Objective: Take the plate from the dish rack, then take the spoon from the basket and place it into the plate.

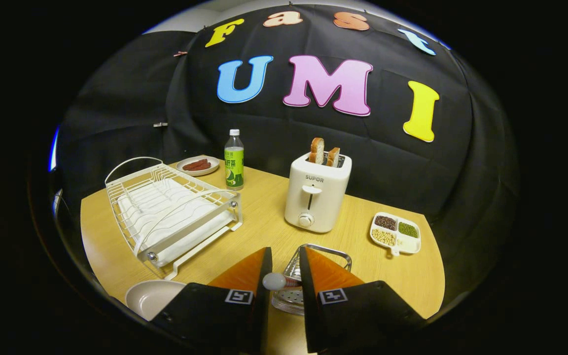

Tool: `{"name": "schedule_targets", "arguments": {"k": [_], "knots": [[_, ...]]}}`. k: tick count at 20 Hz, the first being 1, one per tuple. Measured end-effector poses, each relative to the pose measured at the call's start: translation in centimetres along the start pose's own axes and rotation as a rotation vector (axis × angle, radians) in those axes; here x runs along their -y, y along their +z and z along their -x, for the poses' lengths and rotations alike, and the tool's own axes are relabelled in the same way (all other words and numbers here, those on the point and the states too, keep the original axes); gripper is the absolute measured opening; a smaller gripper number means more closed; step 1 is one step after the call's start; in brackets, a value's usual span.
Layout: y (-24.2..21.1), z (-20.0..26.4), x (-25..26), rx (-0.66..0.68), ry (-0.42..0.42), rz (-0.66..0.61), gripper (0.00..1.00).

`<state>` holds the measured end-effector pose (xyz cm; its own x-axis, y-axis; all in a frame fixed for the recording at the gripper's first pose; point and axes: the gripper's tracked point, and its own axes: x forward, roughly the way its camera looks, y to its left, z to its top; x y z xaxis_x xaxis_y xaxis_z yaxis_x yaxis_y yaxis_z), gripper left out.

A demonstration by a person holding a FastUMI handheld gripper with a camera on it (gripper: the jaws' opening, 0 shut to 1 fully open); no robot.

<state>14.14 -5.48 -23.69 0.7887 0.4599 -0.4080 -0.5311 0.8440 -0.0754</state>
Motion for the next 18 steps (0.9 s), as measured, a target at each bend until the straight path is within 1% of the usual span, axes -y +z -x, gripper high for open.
{"name": "schedule_targets", "arguments": {"k": [2, 3, 5, 7, 8, 11, 15, 18], "knots": [[0.5, 0.1, 0.8, 0.014, -0.017, 0.012, 0.28], [0.6, 0.0, 1.2, 0.010, -0.028, 0.020, 0.24], [0.7, 0.0, 1.6, -0.002, -0.015, 0.002, 0.18], [0.9, -0.1, 2.5, -0.010, -0.034, -0.013, 0.18], [1.2, 0.1, 2.6, -0.016, -0.037, -0.022, 0.15], [3.2, 0.9, 3.5, -0.002, -0.069, -0.034, 0.15], [6.7, 3.2, 3.4, 0.024, -0.077, -0.047, 0.15], [9.2, 5.5, 3.1, 0.037, -0.105, -0.095, 0.15]]}}
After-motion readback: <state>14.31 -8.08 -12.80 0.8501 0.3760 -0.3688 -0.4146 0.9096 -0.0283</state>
